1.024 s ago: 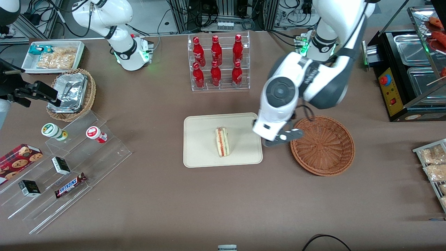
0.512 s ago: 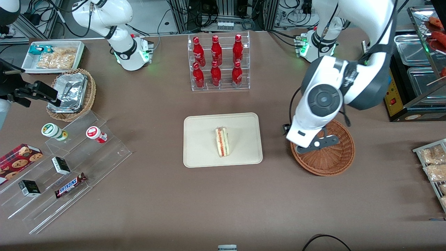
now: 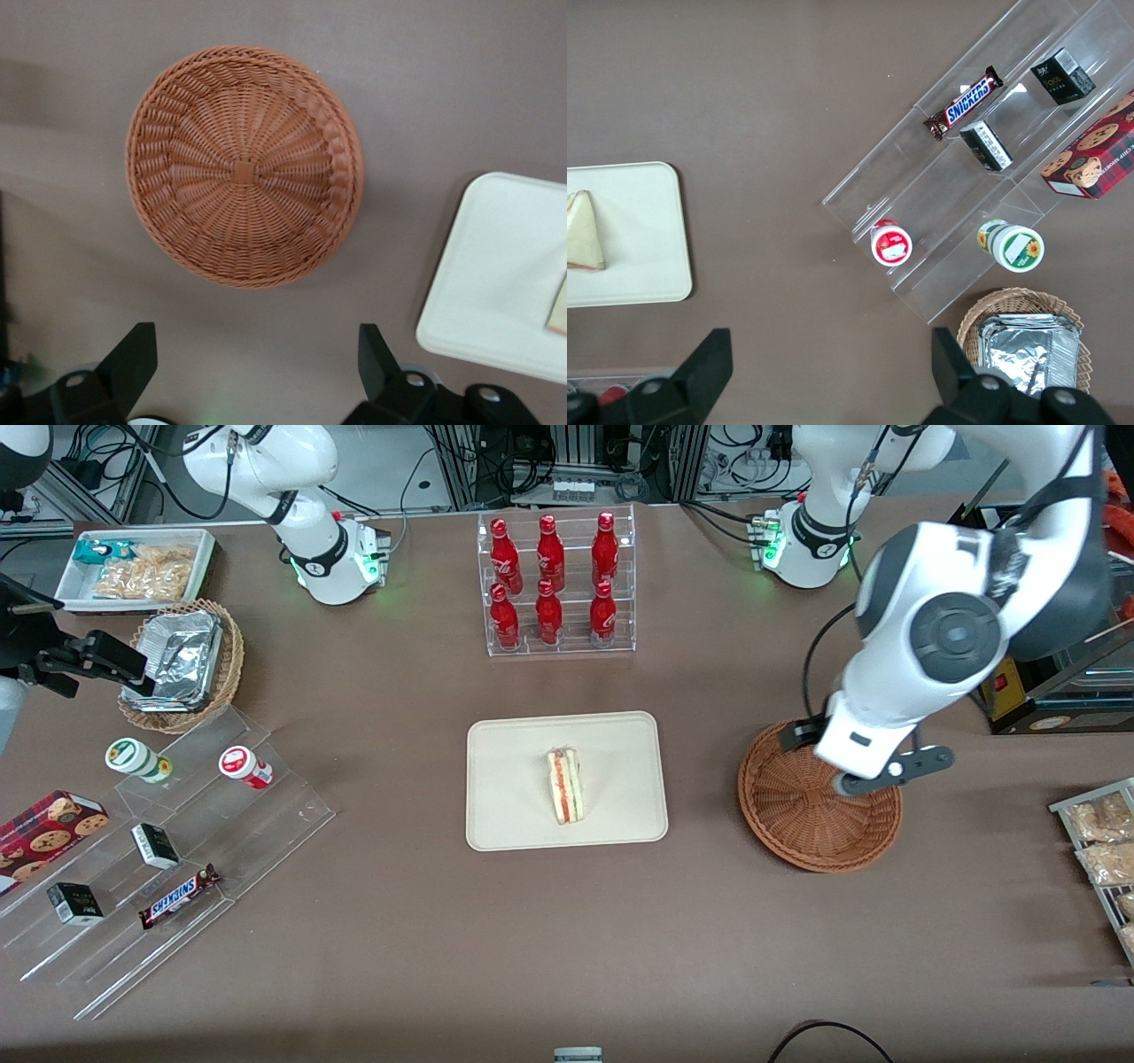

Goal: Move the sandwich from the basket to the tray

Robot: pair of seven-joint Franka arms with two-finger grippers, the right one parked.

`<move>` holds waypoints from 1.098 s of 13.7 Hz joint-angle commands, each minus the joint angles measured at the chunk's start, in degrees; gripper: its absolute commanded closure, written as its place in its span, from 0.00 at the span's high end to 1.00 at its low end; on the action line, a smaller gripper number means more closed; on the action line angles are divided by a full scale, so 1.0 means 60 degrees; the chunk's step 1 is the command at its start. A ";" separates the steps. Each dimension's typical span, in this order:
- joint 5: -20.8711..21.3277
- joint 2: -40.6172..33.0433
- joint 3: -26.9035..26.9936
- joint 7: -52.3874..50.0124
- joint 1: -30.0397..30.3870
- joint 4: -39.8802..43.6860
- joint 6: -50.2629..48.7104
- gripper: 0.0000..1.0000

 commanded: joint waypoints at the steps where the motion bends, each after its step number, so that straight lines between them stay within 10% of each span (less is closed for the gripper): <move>1: -0.0209 -0.0850 -0.0550 0.1308 0.0968 -0.0508 -0.0485 1.00; 15: -0.0239 -0.2388 -0.0421 0.4535 0.2276 -0.0449 -0.1541 1.00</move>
